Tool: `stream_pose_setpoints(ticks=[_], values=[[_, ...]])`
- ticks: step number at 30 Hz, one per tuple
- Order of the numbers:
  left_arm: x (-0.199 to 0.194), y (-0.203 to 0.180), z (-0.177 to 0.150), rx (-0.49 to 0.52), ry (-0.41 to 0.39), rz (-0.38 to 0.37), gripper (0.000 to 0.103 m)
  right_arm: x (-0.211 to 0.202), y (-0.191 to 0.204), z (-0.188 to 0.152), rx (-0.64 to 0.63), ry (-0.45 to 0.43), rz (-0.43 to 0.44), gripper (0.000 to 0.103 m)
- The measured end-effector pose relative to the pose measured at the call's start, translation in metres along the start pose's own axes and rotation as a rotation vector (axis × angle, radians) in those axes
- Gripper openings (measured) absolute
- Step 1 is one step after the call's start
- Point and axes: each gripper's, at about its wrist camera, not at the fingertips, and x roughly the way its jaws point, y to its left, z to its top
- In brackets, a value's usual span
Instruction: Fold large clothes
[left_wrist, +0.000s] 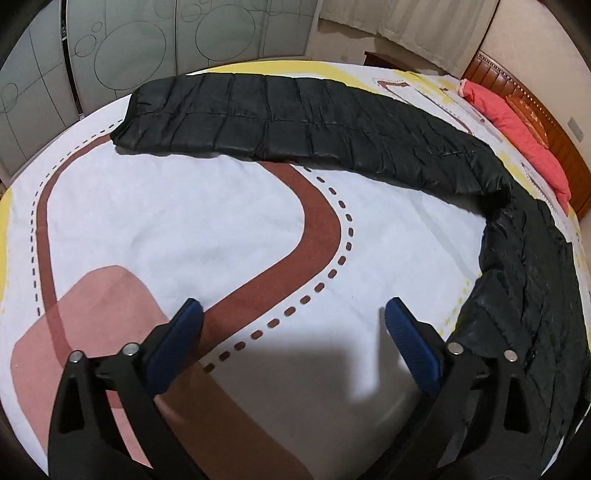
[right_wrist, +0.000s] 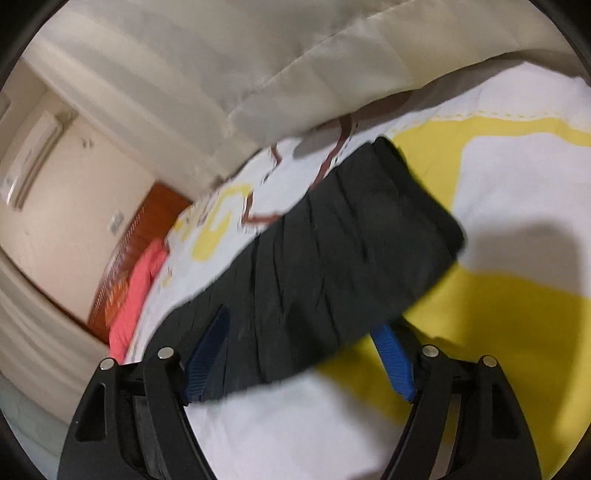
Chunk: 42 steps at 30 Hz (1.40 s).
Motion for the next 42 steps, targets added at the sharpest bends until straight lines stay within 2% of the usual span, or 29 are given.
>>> stream_pose_setpoints(ticks=[3, 4, 6, 7, 8, 10, 13, 17, 21, 25, 28, 33, 37, 42], values=[[0.001, 0.000, 0.001, 0.014, -0.012, 0.013, 0.099, 0.003, 0.001, 0.010, 0.011, -0.080, -0.032, 0.077], [0.001, 0.000, 0.001, 0.014, -0.015, 0.019, 0.099, 0.005, 0.001, 0.011, 0.000, -0.087, -0.046, 0.073], [0.002, 0.000, 0.003, 0.015, -0.023, 0.044, 0.099, 0.006, 0.004, 0.013, -0.007, -0.104, -0.077, 0.041], [0.002, 0.001, 0.005, 0.018, -0.028, 0.066, 0.099, 0.012, 0.005, 0.015, -0.012, -0.072, -0.057, 0.023], [0.003, 0.003, 0.007, 0.018, -0.032, 0.079, 0.099, 0.014, 0.005, 0.017, -0.019, -0.054, -0.058, 0.020], [0.007, 0.010, 0.011, 0.010, -0.038, 0.102, 0.099, 0.012, 0.016, 0.018, -0.058, -0.057, -0.060, 0.019], [0.012, 0.017, 0.014, 0.014, -0.048, 0.134, 0.100, -0.002, 0.058, 0.009, -0.194, -0.088, -0.016, 0.019], [0.014, 0.016, 0.013, 0.041, -0.072, 0.152, 0.101, -0.010, 0.119, -0.022, -0.356, -0.074, 0.070, 0.019], [0.014, 0.018, 0.011, 0.042, -0.083, 0.147, 0.101, -0.006, 0.194, -0.076, -0.525, -0.004, 0.170, 0.019], [0.013, 0.021, 0.007, 0.040, -0.097, 0.138, 0.101, 0.011, 0.250, -0.131, -0.616, 0.100, 0.229, 0.019], [0.011, 0.021, 0.003, 0.042, -0.108, 0.142, 0.101, 0.011, 0.279, -0.190, -0.688, 0.178, 0.262, 0.019], [0.011, 0.020, 0.001, 0.046, -0.118, 0.146, 0.101, 0.025, 0.324, -0.261, -0.776, 0.281, 0.304, 0.019], [0.010, 0.021, 0.001, 0.042, -0.120, 0.141, 0.101, 0.028, 0.352, -0.311, -0.831, 0.365, 0.358, 0.019], [0.009, 0.022, 0.000, 0.041, -0.124, 0.140, 0.101, 0.032, 0.377, -0.356, -0.923, 0.431, 0.398, 0.019]])
